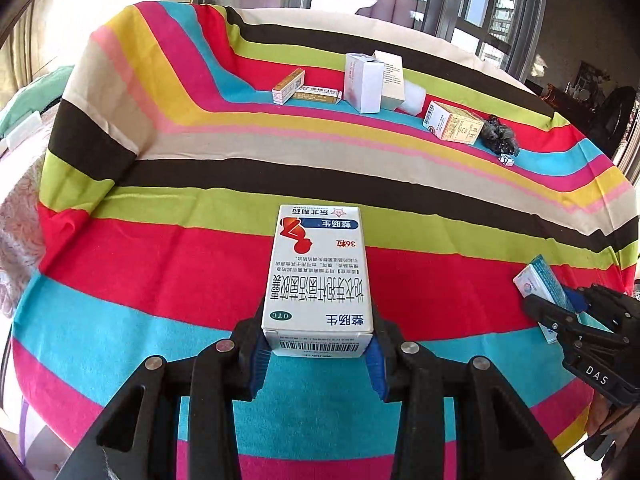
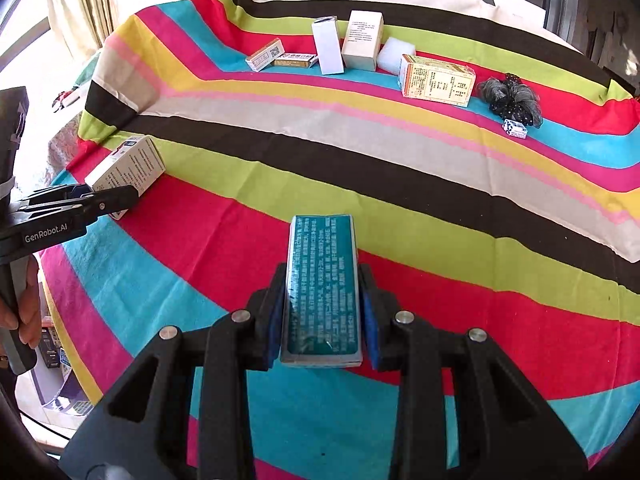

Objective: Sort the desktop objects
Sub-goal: 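Carry the white medicine box in the left tool while the right tool carries the teal box, then open both tools to drop the two boxes into the storage box, then reach both tools back toward the remaining items on the table, then grasp the tan slim box with the left tool while the right tool grasps the cream herbal box, then carry the tan box in the left tool while the right tool carries the cream box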

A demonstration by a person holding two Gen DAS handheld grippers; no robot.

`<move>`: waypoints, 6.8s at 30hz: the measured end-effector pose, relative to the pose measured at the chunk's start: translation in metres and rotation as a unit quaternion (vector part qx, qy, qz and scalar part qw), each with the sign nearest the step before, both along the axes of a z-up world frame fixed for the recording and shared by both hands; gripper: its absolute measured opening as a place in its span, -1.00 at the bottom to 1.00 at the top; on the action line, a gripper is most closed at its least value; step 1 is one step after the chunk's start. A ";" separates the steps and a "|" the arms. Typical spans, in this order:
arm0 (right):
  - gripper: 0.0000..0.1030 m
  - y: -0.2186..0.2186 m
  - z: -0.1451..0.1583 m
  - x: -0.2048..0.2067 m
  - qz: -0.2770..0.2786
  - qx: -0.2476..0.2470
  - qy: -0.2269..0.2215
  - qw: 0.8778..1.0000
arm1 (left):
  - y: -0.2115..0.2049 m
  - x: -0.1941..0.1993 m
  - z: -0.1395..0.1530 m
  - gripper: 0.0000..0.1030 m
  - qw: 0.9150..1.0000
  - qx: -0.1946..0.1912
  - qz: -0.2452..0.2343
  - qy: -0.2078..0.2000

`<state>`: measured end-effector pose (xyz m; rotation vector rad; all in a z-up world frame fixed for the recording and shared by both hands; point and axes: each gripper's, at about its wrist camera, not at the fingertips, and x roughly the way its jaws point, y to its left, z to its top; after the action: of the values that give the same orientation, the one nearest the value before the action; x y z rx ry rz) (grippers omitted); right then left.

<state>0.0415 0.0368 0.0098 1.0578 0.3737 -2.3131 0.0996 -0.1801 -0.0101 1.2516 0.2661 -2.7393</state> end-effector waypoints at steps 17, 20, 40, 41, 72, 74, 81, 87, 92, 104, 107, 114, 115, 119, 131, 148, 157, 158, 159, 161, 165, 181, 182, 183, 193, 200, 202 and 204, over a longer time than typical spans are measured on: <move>-0.31 -0.035 -0.005 0.060 0.054 0.006 0.024 0.998 | -0.018 0.069 -0.001 -0.22 0.999 0.002 0.024 0.032; -0.31 -0.050 -0.005 0.071 0.071 0.013 0.029 0.997 | -0.029 0.082 -0.001 -0.22 0.999 0.010 0.036 0.040; -0.31 -0.157 -0.010 0.154 0.228 0.028 0.052 0.972 | -0.114 0.178 0.009 -0.22 0.984 0.040 0.141 0.105; -0.31 -0.162 -0.009 0.158 0.238 0.027 0.050 0.970 | -0.118 0.183 0.009 -0.22 0.982 0.039 0.148 0.106; 0.26 -0.262 -0.088 0.309 0.497 0.114 -0.001 0.860 | -0.226 0.316 -0.076 0.45 0.925 0.058 0.375 -0.002; 0.31 -0.257 -0.081 0.300 0.486 0.099 -0.005 0.868 | -0.225 0.315 -0.071 0.63 0.921 0.050 0.386 0.005; 0.31 -0.222 -0.029 0.238 0.386 0.039 0.023 0.921 | -0.201 0.276 -0.050 0.63 0.942 0.054 0.331 0.018; 0.66 -0.132 0.023 0.136 0.235 -0.001 0.095 0.967 | -0.135 0.176 0.005 0.65 0.983 0.030 0.178 0.039; 0.72 -0.056 0.026 0.019 0.094 0.012 0.073 0.993 | -0.073 0.047 0.045 0.72 0.997 -0.054 0.040 0.041; 0.73 0.032 0.005 -0.213 -0.115 -0.081 -0.044 0.989 | -0.065 -0.216 0.010 0.72 0.996 -0.085 0.003 -0.033; 0.73 0.025 0.001 -0.243 -0.126 -0.118 -0.090 0.981 | -0.064 -0.243 0.005 0.72 0.995 -0.096 0.003 -0.034; 0.91 0.023 0.012 -0.286 -0.275 -0.239 -0.148 0.920 | -0.065 -0.290 0.010 0.72 0.992 -0.118 -0.029 -0.022; 0.91 0.021 0.010 -0.293 -0.298 -0.247 -0.163 0.908 | -0.068 -0.297 0.010 0.72 0.993 -0.110 -0.032 -0.023; 0.91 0.009 0.004 -0.312 -0.397 -0.227 -0.179 0.871 | -0.081 -0.317 0.009 0.72 0.996 -0.071 -0.037 -0.027; 0.55 -0.060 -0.006 -0.324 -0.318 -0.016 -0.057 0.946 | -0.090 -0.298 0.003 -0.71 0.998 -0.037 -0.049 -0.030; 0.13 0.046 -0.007 -0.125 -0.102 -0.019 -0.028 0.994 | -0.026 -0.125 -0.009 -0.70 0.997 -0.021 -0.067 -0.045; 0.11 0.044 0.006 -0.074 -0.092 -0.055 -0.005 0.994 | 0.001 -0.063 -0.005 -0.70 0.997 -0.027 -0.067 -0.041; 0.11 0.047 0.007 -0.065 -0.092 -0.057 -0.003 0.994 | 0.004 -0.056 -0.004 -0.70 0.996 -0.032 -0.067 -0.039; 0.11 0.048 0.007 -0.058 -0.091 -0.060 0.000 0.994 | 0.007 -0.049 -0.003 -0.70 0.996 -0.036 -0.067 -0.037; 0.11 0.049 0.008 -0.041 -0.086 -0.063 0.004 0.994 | 0.010 -0.037 -0.002 -0.70 0.996 -0.038 -0.068 -0.034; 0.11 0.053 0.009 -0.014 -0.083 -0.068 0.014 0.994 | 0.009 -0.014 -0.003 -0.70 0.997 -0.041 -0.053 -0.026; 0.11 0.027 -0.011 0.055 -0.027 -0.046 0.021 0.998 | -0.011 0.075 -0.005 -0.70 1.000 -0.021 0.003 0.002; 0.11 0.024 -0.010 0.058 -0.023 -0.044 0.022 0.999 | -0.011 0.079 -0.005 -0.70 1.000 -0.022 0.005 0.004; 0.11 0.022 -0.010 0.060 -0.020 -0.043 0.023 0.999 | -0.012 0.083 -0.005 -0.70 1.000 -0.021 0.007 0.006; 0.11 -0.013 -0.007 0.086 0.033 -0.032 0.038 0.998 | -0.015 0.118 -0.004 -0.70 0.999 -0.002 0.023 0.028; 0.11 -0.034 -0.009 0.099 0.060 -0.026 0.039 0.997 | -0.033 0.132 -0.005 -0.70 0.998 0.017 0.040 0.041; 0.11 -0.040 -0.011 0.102 0.067 -0.022 0.037 0.997 | -0.038 0.137 -0.005 -0.70 0.998 0.019 0.045 0.044; 0.11 -0.045 -0.012 0.103 0.078 -0.020 0.033 0.996 | -0.044 0.143 -0.005 -0.70 0.997 0.021 0.050 0.047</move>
<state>0.1449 -0.0080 -0.0025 0.9010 0.4192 -2.2109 0.2425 -0.2237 -0.0152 1.0882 0.3868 -2.7237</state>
